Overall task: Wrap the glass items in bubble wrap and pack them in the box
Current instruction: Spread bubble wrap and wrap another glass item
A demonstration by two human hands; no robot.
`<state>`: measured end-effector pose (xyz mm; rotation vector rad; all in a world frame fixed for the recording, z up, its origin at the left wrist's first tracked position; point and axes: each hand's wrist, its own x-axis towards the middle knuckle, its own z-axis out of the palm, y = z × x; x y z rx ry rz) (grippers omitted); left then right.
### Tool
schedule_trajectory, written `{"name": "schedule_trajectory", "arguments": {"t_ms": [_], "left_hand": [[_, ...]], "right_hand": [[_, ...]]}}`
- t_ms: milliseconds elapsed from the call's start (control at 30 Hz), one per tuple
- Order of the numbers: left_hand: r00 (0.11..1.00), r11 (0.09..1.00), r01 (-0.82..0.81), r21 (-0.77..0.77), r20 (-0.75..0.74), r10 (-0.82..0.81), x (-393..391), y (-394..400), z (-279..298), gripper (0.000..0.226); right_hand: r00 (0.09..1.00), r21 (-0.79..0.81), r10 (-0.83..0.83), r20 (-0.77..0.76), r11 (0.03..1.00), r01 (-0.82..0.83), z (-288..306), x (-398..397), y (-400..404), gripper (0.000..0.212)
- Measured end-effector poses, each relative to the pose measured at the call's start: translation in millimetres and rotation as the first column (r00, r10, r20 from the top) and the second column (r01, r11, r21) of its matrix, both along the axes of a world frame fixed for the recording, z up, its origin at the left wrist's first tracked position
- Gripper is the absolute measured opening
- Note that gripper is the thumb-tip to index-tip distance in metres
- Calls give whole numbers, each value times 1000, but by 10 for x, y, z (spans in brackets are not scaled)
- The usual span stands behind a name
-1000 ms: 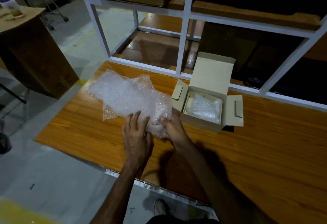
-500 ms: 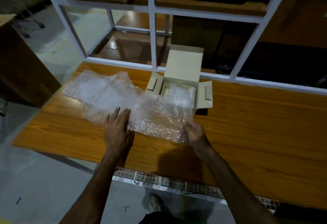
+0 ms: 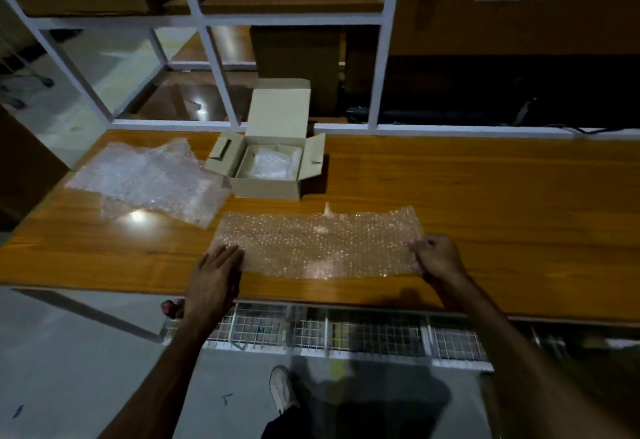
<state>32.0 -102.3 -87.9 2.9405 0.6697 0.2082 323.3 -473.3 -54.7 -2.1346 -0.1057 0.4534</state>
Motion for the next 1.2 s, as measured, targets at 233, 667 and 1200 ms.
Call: {"name": "schedule_trajectory", "arguments": {"t_ms": [233,667,1200], "left_hand": [[998,1000,-3,-26,-68,1,220,-374,177,63],[981,990,-5,-143,-192,-23,1097,-950,90,78],[949,951,-277,-134,-196,249,735,-291,137,95]], "right_hand": [[938,-373,-64,341,906,198,135,-41,-155,21],[703,-551,659,268,703,-450,-229,-639,997,66],[876,-638,388,288,759,-126,-371,105,26,83]]}}
